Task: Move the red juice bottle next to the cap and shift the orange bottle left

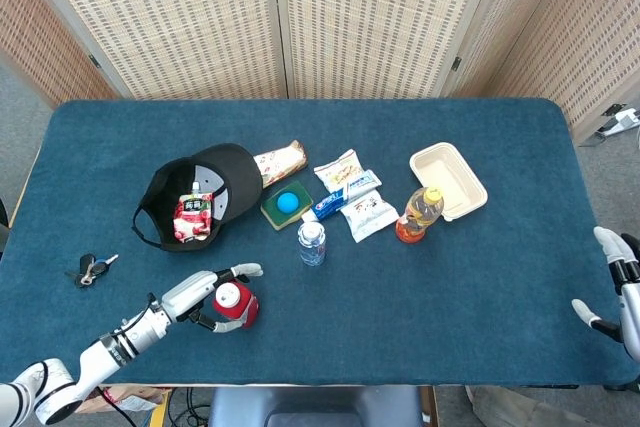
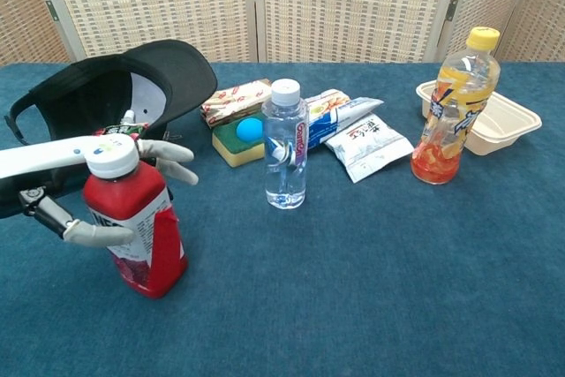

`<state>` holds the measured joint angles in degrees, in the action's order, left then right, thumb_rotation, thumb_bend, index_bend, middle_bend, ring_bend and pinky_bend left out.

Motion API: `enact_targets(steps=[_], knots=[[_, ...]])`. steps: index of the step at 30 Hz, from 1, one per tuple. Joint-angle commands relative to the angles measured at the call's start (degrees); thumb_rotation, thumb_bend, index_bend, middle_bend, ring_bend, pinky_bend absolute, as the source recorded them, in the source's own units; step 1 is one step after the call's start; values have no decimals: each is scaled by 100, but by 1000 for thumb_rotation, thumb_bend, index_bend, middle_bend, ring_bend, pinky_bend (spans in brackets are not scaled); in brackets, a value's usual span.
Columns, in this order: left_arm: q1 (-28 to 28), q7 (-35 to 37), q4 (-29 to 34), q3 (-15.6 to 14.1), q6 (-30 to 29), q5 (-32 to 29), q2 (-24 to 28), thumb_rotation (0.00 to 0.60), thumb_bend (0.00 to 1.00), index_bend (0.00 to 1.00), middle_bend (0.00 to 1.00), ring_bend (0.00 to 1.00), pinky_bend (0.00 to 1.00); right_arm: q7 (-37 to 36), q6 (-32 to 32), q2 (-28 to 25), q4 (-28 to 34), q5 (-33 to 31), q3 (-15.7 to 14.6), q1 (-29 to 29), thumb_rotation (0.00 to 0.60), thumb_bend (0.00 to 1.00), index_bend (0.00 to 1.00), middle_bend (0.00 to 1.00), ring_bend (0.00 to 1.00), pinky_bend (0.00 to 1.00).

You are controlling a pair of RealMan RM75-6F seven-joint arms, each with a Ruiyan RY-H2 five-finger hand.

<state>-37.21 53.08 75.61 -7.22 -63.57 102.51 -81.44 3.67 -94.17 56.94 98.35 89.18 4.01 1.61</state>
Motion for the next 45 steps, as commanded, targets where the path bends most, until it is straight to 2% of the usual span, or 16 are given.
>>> enact_targets(steps=[1,5,9,11,21,30,45], knots=[[15,-31,-97,13,-53,-74,-103,600,223,384,305,338,496,-11,-7,1,-6,2,5,4,600,68,89,155,97,147],[73,-89,-223,39,-174,-177,-246,600,223,535,442,454,658,-18,-11,1,-10,7,6,11,600,72,89,155,97,147],[124,-69,-321,88,-330,-260,-328,600,223,602,515,512,779,-22,-35,2,-5,10,11,24,600,75,89,155,97,147],[137,-72,-362,118,-403,-284,-346,600,223,617,533,528,807,-26,-46,4,-4,14,13,30,600,76,89,155,97,147],[35,-126,-535,430,-570,-504,-385,600,223,607,539,523,811,-57,-94,6,-20,38,10,67,600,77,89,155,97,147],[-103,-418,-791,743,-298,-925,-652,600,223,589,539,511,807,-118,-161,2,-56,44,0,127,600,77,89,155,97,147],[-284,-656,-1130,999,-1,-1259,-990,600,223,570,539,505,800,-217,-223,-11,-115,41,1,191,600,78,89,155,97,147]])
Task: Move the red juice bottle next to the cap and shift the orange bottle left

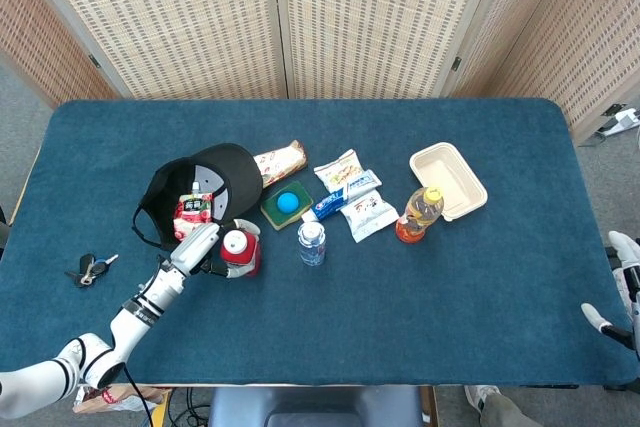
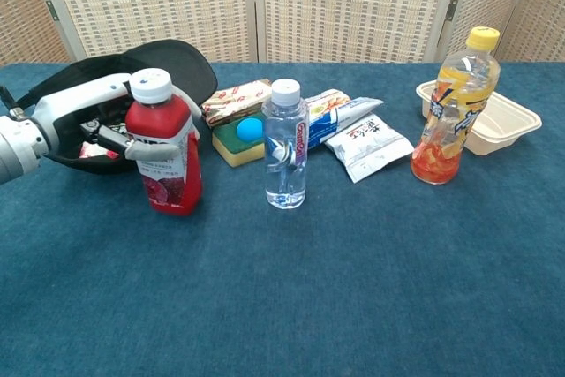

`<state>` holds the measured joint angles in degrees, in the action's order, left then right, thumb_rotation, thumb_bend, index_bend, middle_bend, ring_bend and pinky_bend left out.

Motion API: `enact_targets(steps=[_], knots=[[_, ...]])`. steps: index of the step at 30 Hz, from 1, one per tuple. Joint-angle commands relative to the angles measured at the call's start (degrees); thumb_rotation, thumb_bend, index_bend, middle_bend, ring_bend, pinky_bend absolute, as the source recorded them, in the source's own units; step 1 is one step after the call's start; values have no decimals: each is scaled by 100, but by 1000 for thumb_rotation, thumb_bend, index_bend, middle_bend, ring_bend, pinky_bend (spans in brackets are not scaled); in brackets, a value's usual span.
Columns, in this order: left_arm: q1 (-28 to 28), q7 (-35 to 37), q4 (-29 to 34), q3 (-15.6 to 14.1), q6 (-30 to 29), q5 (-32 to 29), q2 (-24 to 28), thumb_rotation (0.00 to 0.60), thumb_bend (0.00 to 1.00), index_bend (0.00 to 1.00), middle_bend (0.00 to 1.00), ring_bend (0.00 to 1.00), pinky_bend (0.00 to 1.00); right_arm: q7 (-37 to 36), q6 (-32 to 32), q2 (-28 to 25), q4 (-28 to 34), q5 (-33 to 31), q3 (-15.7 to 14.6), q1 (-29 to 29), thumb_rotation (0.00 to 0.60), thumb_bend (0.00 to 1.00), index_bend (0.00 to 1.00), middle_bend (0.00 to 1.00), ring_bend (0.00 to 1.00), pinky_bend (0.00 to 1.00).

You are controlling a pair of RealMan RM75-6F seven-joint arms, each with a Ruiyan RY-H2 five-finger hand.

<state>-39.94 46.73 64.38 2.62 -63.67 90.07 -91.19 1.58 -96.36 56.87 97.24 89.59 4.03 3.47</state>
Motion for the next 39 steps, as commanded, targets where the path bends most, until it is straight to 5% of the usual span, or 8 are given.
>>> enact_targets(steps=[1,15,25,32,39], knots=[[-17,-33,-9,18,20,-23,-21,600,223,569,539,505,800,-15,-4,-5,-7,-1,-2,8,600,78,89,155,97,148],[-86,-276,-59,66,272,-196,-98,600,223,467,446,454,780,-120,-47,-24,-55,-11,3,57,600,78,89,182,97,147],[-34,-473,217,137,242,-308,13,600,203,9,9,72,373,-202,-17,-14,-122,-28,20,48,600,80,96,182,97,147],[143,-728,628,111,-58,-259,171,600,202,0,0,0,184,-246,36,6,-169,-69,38,25,600,82,96,182,97,147],[209,-1015,891,144,31,-422,297,600,202,0,0,0,100,-291,53,3,-201,-39,46,0,600,83,96,182,97,147]])
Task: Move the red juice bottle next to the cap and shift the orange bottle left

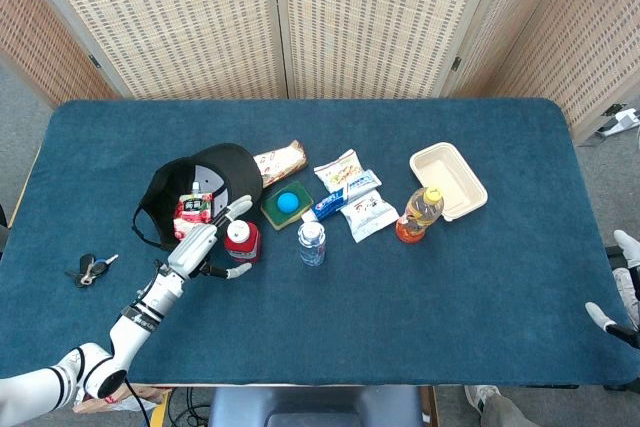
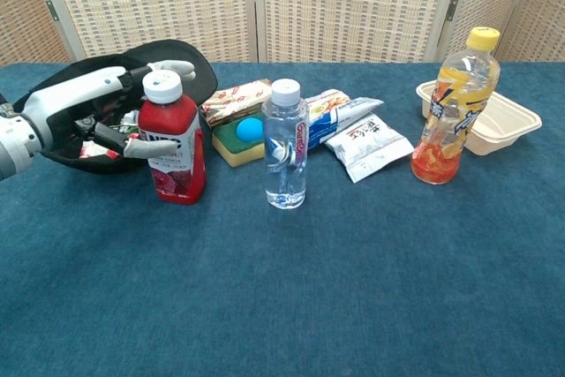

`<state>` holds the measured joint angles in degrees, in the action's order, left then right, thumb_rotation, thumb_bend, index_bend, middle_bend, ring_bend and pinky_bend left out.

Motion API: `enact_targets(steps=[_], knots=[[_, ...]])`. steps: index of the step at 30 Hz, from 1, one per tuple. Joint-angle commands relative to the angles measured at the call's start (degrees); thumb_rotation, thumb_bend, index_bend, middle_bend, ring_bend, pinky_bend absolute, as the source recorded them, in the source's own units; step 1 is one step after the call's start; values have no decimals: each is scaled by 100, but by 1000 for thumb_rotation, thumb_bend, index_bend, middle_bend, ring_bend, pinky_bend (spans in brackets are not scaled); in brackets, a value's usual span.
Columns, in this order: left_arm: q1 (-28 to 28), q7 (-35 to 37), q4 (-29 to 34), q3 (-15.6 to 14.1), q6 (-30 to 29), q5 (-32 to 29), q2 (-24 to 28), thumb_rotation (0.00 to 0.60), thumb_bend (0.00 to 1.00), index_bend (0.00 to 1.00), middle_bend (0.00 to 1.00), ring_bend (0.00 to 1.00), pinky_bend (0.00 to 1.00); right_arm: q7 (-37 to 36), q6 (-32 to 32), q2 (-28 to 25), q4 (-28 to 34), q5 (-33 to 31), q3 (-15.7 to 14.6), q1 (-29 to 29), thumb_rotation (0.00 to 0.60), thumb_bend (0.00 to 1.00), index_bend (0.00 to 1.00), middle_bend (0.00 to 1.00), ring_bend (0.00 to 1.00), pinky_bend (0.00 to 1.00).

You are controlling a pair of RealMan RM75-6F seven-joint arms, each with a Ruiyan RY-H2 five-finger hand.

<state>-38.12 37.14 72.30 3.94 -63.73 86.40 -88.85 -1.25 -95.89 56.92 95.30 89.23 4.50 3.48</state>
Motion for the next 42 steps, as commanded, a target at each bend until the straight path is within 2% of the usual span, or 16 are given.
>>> enact_targets(steps=[1,17,22,29,34,39,42], knots=[[41,-78,155,15,37,-68,101,600,202,0,0,0,91,-14,9,-4,-13,-4,-1,-2,600,83,96,182,97,147],[766,-804,1323,89,-448,-578,1460,600,202,0,0,0,87,-45,175,-65,-6,74,35,-162,600,84,96,182,97,147],[1139,-1561,1734,75,-765,-855,1977,600,202,0,0,0,87,-52,513,-161,136,154,15,-375,600,83,96,182,97,147],[1661,-2566,2132,-109,-1250,-930,2436,600,202,0,0,0,84,-669,1301,-359,439,148,-46,-804,600,65,96,174,97,147],[1929,-2990,2227,-158,-1565,-881,2572,600,202,0,0,0,84,-1098,1792,-392,525,-50,1,-1085,600,28,96,146,94,147],[2107,-3259,2294,-179,-1664,-896,2678,600,202,0,0,0,84,-2056,2108,-203,484,-162,70,-1330,600,3,91,138,77,147],[2178,-3224,2356,-170,-1674,-882,2703,600,201,0,0,0,84,-2606,2281,-130,469,-282,90,-1421,600,0,43,109,46,147]])
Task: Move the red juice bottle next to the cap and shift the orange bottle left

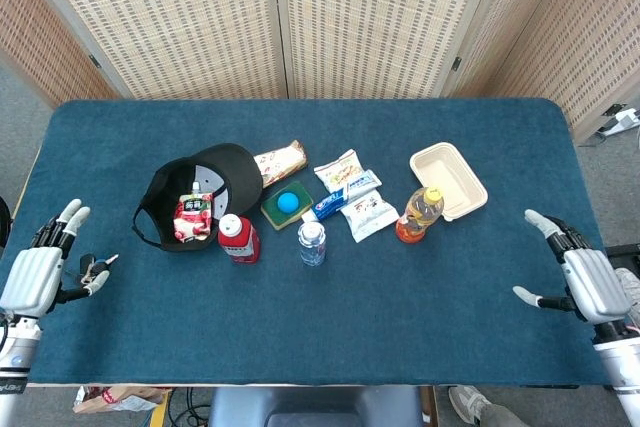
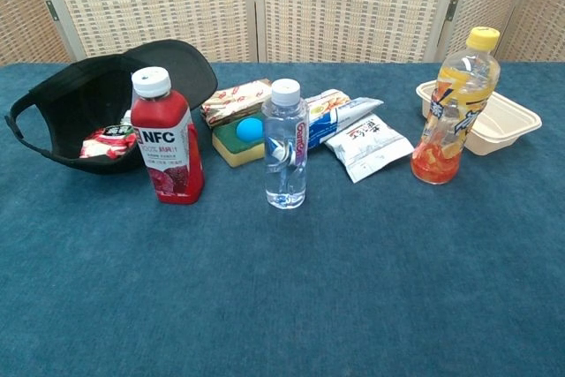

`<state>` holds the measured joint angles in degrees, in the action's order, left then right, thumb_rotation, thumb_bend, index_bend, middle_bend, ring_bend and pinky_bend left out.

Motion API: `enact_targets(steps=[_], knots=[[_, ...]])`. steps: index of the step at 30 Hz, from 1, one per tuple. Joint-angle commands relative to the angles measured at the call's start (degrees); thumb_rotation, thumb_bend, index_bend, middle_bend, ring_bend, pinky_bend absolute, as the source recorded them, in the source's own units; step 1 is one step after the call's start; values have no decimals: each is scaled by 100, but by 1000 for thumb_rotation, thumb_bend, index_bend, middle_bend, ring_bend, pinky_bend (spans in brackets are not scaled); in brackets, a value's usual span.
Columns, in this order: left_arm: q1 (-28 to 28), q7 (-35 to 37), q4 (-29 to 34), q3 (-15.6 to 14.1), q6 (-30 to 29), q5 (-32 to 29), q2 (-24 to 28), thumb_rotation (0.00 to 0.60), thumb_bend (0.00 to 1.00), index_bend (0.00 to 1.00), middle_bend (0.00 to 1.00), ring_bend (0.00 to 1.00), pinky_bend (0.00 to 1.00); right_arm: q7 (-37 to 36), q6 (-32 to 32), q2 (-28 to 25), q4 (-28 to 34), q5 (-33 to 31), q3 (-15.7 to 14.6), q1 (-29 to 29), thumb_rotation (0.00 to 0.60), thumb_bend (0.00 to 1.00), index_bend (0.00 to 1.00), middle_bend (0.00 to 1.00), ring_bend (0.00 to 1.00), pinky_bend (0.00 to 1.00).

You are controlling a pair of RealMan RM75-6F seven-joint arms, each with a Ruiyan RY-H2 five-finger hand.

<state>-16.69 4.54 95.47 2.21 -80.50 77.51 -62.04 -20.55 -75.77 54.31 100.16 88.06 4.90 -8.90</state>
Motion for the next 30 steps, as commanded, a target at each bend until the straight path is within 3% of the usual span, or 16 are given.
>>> enact_targets(steps=[1,8,14,30], knots=[[49,47,54,1,11,16,34,600,202,0,0,0,84,-815,318,157,-28,-199,54,-207,600,0,29,99,36,147],[118,26,66,36,40,98,19,600,202,0,0,0,84,-1687,630,526,-273,-620,200,-384,600,0,0,24,0,130],[152,88,122,78,115,124,13,600,201,0,0,0,84,-2290,1060,861,-504,-979,398,-643,600,0,0,24,0,117],[236,94,228,156,153,242,54,600,202,0,0,0,84,-2715,2105,1987,-1639,-1143,709,-1595,600,0,0,47,0,117]])
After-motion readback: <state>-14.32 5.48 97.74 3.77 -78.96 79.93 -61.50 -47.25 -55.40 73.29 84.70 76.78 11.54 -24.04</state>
